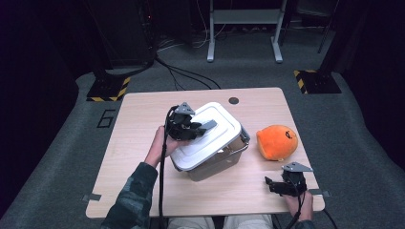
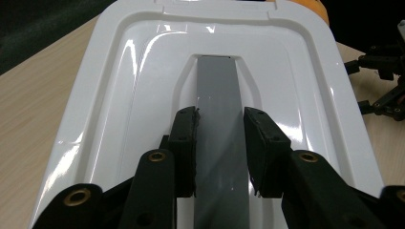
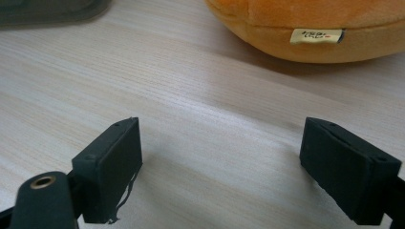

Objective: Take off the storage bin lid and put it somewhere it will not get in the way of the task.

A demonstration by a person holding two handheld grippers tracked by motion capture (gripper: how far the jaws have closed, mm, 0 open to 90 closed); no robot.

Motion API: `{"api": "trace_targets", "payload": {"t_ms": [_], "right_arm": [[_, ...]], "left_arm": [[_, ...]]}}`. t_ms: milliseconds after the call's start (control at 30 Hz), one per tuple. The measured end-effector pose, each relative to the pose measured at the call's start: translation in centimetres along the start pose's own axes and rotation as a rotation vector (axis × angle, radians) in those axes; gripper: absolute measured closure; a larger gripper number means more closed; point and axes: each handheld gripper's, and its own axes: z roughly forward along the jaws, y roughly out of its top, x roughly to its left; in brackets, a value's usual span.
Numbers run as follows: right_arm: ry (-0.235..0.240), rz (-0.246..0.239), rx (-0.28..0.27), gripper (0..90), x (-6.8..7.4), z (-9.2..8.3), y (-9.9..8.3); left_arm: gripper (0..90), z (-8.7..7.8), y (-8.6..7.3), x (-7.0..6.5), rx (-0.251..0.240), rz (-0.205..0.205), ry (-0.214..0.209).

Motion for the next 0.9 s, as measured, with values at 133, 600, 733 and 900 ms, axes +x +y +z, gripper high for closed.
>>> {"api": "trace_targets", "payload": {"t_ms": [133, 600, 733, 900], "right_arm": [[-0.001, -0.001, 0.001, 13.4, 0.0, 0.0, 0.0], [-0.003, -0.006, 0.002, 13.4, 0.0, 0.0, 0.0], [-0.004, -0.003, 0.006, 13.4, 0.1, 0.0, 0.0], [-0.005, -0.005, 0.005, 13.4, 0.1, 0.0, 0.0]], "left_arm": [[66.3, -0.4, -0.1, 0.2, -0.004, -0.019, 0.012], [66.3, -3.2, -1.7, 2.2, -0.025, -0.076, 0.088], [66.3, -4.1, -2.2, 2.9, -0.029, -0.096, 0.113], [66.3, -5.2, -2.8, 3.8, -0.038, -0.116, 0.145]]}}
